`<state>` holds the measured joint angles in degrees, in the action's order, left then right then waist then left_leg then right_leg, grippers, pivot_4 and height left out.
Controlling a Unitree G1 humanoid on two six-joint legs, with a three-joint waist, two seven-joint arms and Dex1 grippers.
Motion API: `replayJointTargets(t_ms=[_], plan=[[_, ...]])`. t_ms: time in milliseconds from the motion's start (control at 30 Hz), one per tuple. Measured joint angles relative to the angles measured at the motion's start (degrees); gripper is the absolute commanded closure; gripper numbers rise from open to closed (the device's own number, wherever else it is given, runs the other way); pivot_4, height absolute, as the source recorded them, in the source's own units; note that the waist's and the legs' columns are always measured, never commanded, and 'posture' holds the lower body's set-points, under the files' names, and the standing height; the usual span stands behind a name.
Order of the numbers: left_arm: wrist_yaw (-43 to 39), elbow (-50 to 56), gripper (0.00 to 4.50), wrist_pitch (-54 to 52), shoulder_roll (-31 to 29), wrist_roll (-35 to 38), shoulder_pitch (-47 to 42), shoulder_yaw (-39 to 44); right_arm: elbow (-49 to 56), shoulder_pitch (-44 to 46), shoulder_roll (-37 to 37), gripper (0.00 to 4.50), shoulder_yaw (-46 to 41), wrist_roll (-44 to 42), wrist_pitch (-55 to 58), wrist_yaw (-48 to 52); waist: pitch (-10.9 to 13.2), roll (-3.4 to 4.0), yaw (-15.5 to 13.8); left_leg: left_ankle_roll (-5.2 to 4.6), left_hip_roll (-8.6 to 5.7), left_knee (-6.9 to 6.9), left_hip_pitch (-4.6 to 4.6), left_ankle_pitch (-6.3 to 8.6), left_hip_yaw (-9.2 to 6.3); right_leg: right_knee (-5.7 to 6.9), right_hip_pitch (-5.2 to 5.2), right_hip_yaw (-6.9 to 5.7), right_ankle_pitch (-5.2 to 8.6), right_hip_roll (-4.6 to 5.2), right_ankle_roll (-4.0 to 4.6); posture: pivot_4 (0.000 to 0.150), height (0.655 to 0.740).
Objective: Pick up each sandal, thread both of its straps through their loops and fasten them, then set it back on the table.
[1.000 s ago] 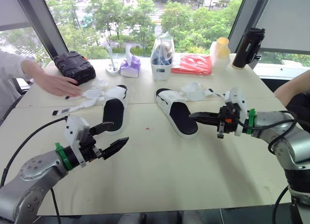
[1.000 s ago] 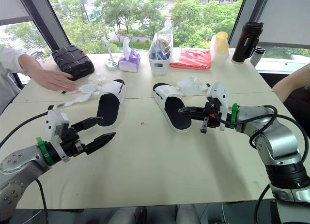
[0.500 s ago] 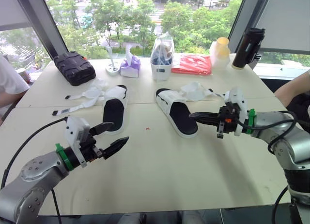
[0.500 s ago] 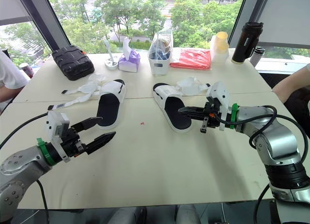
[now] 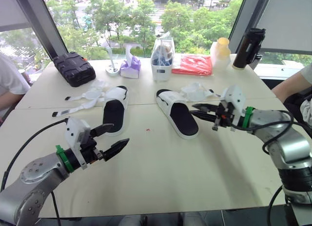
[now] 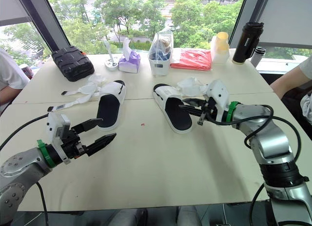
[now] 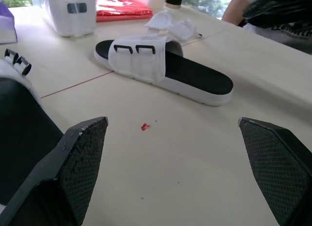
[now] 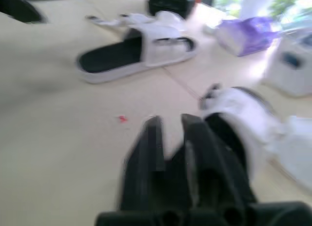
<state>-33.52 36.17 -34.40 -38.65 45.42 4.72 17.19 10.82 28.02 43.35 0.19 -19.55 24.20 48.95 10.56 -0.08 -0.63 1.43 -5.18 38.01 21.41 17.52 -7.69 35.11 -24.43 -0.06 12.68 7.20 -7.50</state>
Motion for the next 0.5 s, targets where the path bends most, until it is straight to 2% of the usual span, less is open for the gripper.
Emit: replayJointTargets(t_ms=[33, 167, 333, 500], plan=[[0.0, -0.1, 0.00, 0.0, 0.0, -0.4, 0.0, 0.0, -0.7, 0.0, -0.1, 1.83, 0.7, 1.6, -1.3, -0.7, 0.0, 0.00, 0.0, 0.01, 0.00, 0.00, 0.01, -0.01, 0.00, 0.00, -0.01, 0.00, 0.00, 0.00, 0.00, 0.150, 0.7400], [0.1, -1.6, 0.00, 1.6, 0.2, -3.0, -1.1, 0.0, -4.4, 2.1, -2.3, 0.04, 6.6, 12.5, -9.3, -5.3, 0.0, 0.00, 0.1, 0.12, -0.01, 0.00, 0.01, -0.07, 0.01, 0.02, -0.04, 0.01, -0.02, -0.01, 0.03, 0.150, 0.7400], [0.1, -1.9, 0.00, 2.7, 0.7, -5.2, -1.0, -0.5, -12.2, 6.2, -4.6, 0.04, 15.0, 28.5, -19.7, -12.3, 0.0, 0.00, 0.3, 0.40, -0.02, 0.00, 0.01, -0.23, 0.04, 0.03, -0.05, 0.04, -0.02, -0.06, 0.04, 0.150, 0.7400], [0.3, -2.0, 0.00, 3.0, 1.7, -6.2, -1.1, -0.6, -20.6, 10.3, -7.6, 0.04, 18.0, 37.0, -25.0, -18.1, 0.0, -0.01, 0.4, 0.42, -0.01, 0.00, 0.01, -0.24, 0.05, 0.03, -0.06, 0.07, -0.07, -0.10, 0.11, 0.150, 0.7400]])
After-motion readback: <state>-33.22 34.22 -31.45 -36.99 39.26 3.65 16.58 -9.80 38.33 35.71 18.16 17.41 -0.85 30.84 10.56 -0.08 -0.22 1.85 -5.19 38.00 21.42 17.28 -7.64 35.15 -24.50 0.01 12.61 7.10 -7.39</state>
